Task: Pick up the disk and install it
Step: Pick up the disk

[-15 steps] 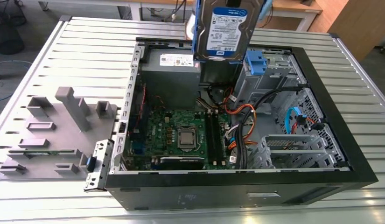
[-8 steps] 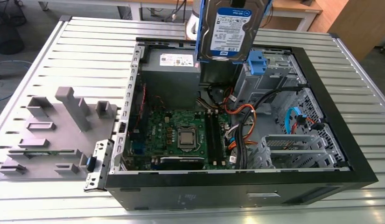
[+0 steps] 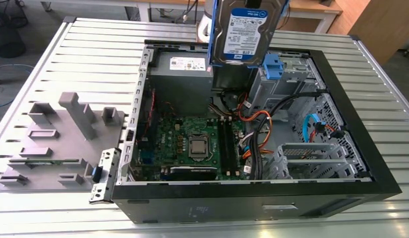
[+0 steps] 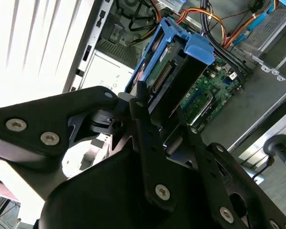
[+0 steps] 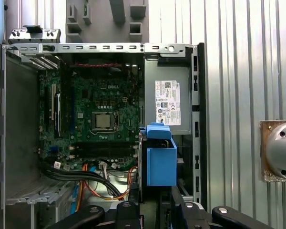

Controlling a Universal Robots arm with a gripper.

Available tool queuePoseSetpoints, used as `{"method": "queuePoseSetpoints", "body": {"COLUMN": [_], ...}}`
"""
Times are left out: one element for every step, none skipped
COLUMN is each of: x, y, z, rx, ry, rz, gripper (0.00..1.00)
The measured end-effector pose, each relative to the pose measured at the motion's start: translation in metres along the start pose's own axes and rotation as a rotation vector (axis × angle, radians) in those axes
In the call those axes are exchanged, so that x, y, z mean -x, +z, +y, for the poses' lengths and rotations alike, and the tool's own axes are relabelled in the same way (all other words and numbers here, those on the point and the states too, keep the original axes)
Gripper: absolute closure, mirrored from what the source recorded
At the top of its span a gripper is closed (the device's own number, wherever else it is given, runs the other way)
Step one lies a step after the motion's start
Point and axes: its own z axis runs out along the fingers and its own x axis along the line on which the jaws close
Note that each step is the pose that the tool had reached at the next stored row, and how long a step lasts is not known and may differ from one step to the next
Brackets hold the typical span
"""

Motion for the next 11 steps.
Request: {"method": "queuePoseSetpoints", "body": {"x": [-0.0007,-0.0015,-0.0024,-0.0033,-0.0043,-0.0054,-0.0067,-0.008,-0.0094,-0.0109,-0.0126], "y": [0.0,0.0,-0.0001,-0.0001,-0.0001,-0.0002,-0.0002,-0.0003,-0.0004,-0.0004,-0.0005], "z": [0.0,0.0,0.0,-0.0001,-0.0001,-0.0002,-0.0002,-0.0002,-0.0003,-0.0003,-0.0004], "rx": [0.0,0.0,0.0,0.0,0.0,-0.0001,0.0,0.0,0.0,0.0,0.0], "ry": [0.0,0.0,0.0,0.0,0.0,0.0,0.0,0.0,0.0,0.0,0.0], "rz": [0.0,0.0,0.0,0.0,-0.0001,-0.0001,-0.0001,-0.0001,0.0,0.0,0.0], "gripper": [0.65,0.65,0.65,0.65,0.65,0.65,0.65,0.65,0.65,0.65,0.65]}}
